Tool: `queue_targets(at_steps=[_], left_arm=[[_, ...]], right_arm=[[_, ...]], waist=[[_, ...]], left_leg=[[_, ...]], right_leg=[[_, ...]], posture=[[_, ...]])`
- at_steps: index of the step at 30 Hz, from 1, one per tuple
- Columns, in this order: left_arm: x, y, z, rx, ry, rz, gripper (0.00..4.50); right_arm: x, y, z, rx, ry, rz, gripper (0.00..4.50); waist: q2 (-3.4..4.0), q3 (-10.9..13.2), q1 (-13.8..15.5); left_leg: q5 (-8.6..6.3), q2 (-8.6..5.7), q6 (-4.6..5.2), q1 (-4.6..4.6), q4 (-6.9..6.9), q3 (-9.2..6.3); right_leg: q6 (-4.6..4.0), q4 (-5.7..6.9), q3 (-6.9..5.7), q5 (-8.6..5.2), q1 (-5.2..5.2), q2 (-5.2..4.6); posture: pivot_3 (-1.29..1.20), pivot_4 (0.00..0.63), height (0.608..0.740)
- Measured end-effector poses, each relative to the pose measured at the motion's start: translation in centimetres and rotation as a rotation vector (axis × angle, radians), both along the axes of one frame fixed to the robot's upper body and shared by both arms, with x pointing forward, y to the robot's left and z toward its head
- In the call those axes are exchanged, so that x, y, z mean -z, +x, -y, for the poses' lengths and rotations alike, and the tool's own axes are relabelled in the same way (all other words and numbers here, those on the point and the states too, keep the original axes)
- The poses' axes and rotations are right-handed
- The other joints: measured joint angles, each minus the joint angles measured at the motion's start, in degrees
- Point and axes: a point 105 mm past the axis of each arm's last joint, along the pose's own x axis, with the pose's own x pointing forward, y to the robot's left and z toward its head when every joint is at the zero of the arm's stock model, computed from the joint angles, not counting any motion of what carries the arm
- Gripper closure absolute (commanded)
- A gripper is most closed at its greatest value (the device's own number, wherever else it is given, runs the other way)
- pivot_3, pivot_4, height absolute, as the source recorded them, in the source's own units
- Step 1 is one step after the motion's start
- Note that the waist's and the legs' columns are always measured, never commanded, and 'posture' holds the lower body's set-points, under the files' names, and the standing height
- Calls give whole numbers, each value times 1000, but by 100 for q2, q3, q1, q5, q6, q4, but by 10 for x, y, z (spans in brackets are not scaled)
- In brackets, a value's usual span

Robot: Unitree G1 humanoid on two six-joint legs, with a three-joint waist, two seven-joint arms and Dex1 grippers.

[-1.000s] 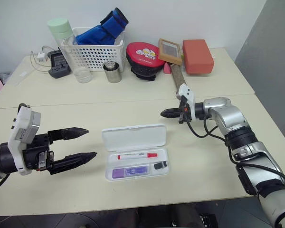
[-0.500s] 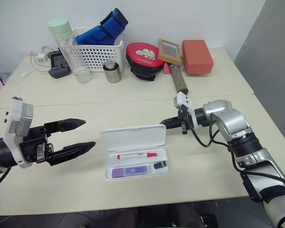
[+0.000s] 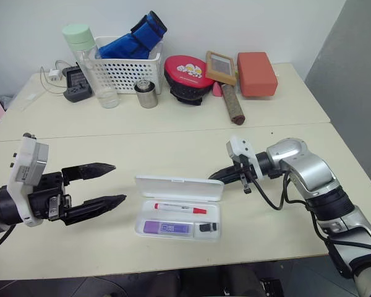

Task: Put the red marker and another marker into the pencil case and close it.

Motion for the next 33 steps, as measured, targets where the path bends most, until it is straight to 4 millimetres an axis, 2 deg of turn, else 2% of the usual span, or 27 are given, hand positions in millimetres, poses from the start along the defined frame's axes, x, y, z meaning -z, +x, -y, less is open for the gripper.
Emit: queue_targets(at_steps=[3,7,14,19,25,29,33], left_arm=[[0,0,0,1,0,1,0],[-1,1,3,13,-1,3,0],[1,4,5,10,-1,1,0],[0,4,6,15,-3,3,0],[1,3,8,25,-2,-3,0],[3,2,11,38,8,-9,0],[3,0,13,47,13,-13,0]], right_arm=[[-2,5,-2,28,16,14,4469],[-14,9,-9,27,48,47,4469],[-25,-9,-12,-59,47,79,4469],[-8,-23,-11,-100,-3,46,4469],[6,-25,-11,-109,-64,61,4469],[22,-32,-13,-124,-99,45,4469],[24,-37,-16,-158,-124,86,4469]], waist=[[0,0,0],[0,0,3],[0,0,5],[-1,-1,3],[-2,-1,2],[-3,-2,6],[-3,-2,2]], left_leg=[[1,2,-2,1,1,1],[3,8,-6,1,1,-1],[4,8,-7,0,0,-4],[4,9,-6,3,1,-4],[6,10,-10,3,1,-4],[6,10,-10,3,1,-3],[6,10,-10,4,1,-4]], right_leg=[[-2,0,1,5,0,3],[-4,-1,-1,7,1,9],[-4,-4,-1,7,1,9],[-4,0,-1,8,2,11],[-5,-1,-1,8,2,12],[-5,-2,-1,8,2,12],[-5,-1,-2,8,3,12]], posture=[[0,150,740],[0,150,740],[0,150,740],[0,150,740],[0,150,740],[0,150,740],[0,150,740]])
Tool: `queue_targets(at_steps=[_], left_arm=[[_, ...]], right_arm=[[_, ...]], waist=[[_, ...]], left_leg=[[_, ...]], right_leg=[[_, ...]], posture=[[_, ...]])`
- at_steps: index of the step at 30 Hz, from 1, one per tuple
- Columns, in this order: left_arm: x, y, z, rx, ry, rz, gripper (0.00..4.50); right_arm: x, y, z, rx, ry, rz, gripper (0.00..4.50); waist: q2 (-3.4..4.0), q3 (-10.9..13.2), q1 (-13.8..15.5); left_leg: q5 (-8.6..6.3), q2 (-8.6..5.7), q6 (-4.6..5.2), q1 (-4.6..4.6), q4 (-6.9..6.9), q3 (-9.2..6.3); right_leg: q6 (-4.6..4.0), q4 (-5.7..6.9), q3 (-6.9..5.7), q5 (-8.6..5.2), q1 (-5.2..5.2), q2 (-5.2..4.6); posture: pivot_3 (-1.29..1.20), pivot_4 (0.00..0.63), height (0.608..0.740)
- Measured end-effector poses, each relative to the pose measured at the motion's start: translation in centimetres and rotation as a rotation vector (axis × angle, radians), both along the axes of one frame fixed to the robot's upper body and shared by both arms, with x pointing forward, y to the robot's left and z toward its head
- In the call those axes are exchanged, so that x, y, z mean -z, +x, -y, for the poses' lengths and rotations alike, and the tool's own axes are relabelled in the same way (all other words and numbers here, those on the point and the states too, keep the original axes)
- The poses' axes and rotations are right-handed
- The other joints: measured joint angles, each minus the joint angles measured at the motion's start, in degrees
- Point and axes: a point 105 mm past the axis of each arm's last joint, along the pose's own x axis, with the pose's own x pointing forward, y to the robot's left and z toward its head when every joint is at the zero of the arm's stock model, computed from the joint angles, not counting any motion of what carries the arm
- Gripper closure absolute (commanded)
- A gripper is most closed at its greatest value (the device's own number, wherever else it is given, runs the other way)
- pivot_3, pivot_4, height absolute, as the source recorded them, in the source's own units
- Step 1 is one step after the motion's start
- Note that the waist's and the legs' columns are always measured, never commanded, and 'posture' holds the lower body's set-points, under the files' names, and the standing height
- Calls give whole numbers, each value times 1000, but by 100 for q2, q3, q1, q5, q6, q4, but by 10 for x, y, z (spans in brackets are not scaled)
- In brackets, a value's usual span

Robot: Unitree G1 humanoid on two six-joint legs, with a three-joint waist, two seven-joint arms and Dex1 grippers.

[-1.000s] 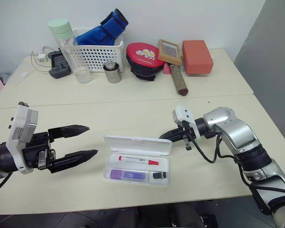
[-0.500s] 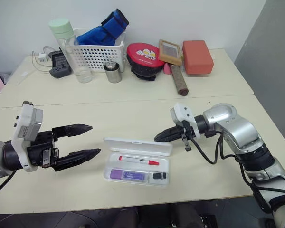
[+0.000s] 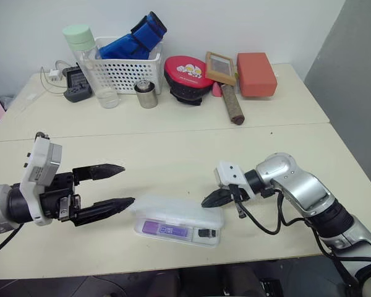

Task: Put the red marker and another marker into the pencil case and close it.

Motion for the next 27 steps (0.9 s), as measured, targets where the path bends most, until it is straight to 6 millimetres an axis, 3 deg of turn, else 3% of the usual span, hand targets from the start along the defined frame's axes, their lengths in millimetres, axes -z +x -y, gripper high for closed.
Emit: queue_targets(at_steps=[5,10,21,27], left_arm=[[-1,0,1,3,-1,-4,0],[-1,-1,4,21,-4,-9,0],[-1,0,7,24,-15,-15,0],[-2,0,8,30,-14,-13,0]], right_arm=[[0,-1,-1,-12,-14,31,4469],[16,-6,1,-54,-89,81,4469],[19,-7,-1,-98,-121,161,4469],[22,-5,-5,-137,-167,253,4469]], waist=[[0,0,1],[-1,-1,3],[-14,-19,1],[-22,-26,-2]], left_leg=[[1,0,-1,0,0,0],[1,0,-1,2,0,2],[1,3,-1,18,0,3],[-14,8,22,121,-15,3]], right_leg=[[0,0,0,0,0,1],[0,0,1,0,2,1],[0,1,3,0,13,4],[-2,-14,3,-4,116,8]], posture=[[0,150,740],[0,150,740],[0,150,740],[0,150,740]])
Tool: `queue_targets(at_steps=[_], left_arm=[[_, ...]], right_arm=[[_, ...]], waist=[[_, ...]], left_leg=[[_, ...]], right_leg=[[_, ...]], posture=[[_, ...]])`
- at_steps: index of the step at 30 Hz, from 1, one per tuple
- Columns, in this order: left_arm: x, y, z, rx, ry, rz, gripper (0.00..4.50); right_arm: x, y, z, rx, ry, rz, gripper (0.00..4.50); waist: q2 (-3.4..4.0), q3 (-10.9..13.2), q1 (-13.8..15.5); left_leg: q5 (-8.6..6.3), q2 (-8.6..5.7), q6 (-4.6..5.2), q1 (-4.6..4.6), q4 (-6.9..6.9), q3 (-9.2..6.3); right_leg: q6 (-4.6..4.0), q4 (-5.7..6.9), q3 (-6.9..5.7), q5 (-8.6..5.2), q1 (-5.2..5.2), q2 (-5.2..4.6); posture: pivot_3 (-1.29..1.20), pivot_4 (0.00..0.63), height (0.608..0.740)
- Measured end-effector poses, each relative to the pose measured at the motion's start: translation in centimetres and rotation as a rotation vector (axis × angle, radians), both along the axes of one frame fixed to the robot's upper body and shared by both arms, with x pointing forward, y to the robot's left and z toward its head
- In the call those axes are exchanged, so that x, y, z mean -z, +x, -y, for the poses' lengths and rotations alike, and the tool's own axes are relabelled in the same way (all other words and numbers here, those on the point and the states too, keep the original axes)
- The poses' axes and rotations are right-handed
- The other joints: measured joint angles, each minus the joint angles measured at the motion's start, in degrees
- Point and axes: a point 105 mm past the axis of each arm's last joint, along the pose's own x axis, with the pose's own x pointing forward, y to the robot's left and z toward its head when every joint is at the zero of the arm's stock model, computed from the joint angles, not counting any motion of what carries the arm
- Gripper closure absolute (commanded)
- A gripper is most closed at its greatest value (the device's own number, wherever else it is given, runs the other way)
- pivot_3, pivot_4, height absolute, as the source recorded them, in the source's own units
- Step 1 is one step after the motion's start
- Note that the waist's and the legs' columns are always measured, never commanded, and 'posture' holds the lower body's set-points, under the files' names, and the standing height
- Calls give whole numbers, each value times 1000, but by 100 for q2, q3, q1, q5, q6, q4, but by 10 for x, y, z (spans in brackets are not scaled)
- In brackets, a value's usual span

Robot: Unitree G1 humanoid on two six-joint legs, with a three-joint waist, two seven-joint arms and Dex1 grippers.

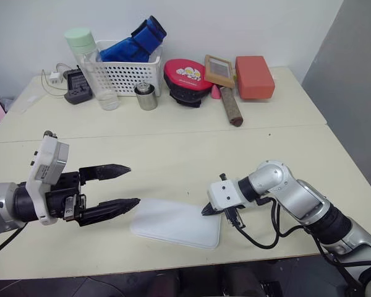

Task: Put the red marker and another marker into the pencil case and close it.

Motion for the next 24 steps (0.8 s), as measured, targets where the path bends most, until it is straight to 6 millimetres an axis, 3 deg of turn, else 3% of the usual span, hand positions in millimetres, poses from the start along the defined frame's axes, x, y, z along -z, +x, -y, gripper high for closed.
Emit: queue_targets(at_steps=[4,16,24], left_arm=[[-1,0,0,2,0,3,0],[-1,1,3,12,-1,4,0],[0,1,3,14,-1,2,0]], right_arm=[[2,2,-1,-6,-9,23,4469],[3,1,-2,-11,-3,15,4469],[2,-9,3,6,16,-85,4469]], waist=[[-5,-8,-1],[-10,-31,2],[-8,-29,11]], left_leg=[[-1,4,0,55,-6,-2],[-7,24,-10,55,-6,-9],[-20,25,-29,42,-12,-13]], right_leg=[[12,-2,-1,-22,54,5],[-14,-4,1,-12,53,28],[-20,-9,-1,-17,37,28]], posture=[[0,150,740],[0,150,740],[0,150,740]])
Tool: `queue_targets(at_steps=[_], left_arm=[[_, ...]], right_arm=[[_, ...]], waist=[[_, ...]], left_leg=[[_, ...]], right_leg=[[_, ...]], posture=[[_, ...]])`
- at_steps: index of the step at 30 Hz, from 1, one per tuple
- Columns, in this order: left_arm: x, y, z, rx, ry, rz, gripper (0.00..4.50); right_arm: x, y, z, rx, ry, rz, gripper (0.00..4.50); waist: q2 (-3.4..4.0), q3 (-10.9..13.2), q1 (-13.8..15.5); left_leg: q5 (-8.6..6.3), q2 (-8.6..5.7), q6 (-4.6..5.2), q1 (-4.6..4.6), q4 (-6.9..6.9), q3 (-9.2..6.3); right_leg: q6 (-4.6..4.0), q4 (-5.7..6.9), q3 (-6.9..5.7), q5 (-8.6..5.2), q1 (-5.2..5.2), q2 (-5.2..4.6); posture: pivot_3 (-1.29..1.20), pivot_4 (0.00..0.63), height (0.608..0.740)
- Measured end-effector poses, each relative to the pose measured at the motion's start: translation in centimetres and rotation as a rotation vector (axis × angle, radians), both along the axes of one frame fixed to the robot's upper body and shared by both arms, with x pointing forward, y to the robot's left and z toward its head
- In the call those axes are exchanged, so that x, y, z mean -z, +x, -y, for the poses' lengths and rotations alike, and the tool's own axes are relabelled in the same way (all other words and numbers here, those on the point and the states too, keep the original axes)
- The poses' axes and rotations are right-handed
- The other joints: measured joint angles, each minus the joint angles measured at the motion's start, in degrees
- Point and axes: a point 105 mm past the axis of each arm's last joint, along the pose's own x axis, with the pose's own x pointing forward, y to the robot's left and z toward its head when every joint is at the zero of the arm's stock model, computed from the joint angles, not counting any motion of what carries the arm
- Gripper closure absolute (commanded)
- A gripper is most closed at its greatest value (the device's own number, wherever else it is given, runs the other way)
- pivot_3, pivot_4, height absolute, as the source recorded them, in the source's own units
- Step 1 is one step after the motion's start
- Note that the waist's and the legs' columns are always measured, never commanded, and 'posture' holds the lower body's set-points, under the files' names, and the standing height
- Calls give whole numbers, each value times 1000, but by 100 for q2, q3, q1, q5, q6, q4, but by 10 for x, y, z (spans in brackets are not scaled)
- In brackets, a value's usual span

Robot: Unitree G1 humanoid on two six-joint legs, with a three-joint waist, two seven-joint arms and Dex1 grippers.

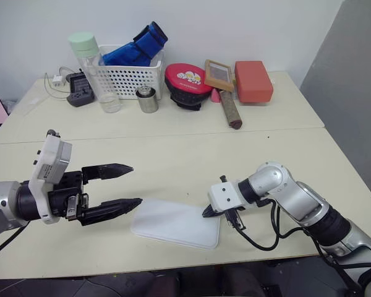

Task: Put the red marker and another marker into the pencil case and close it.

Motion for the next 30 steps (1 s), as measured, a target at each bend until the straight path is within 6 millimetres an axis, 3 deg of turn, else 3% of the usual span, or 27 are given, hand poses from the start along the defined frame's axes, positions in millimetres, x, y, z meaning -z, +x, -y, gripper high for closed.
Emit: queue_targets(at_steps=[24,30], left_arm=[[1,1,1,6,-2,-5,0],[1,1,1,1,-2,-4,0]], right_arm=[[2,-3,-3,-29,-24,35,4469],[-3,-19,-2,20,96,-244,4469]], waist=[[-1,-1,-3],[6,36,5]], left_leg=[[-4,35,-10,5,-16,0],[-5,39,-12,-6,-25,-7]], right_leg=[[-10,0,0,-18,-2,24],[-30,0,-2,-19,-12,27]], posture=[[0,150,740],[0,150,740]])
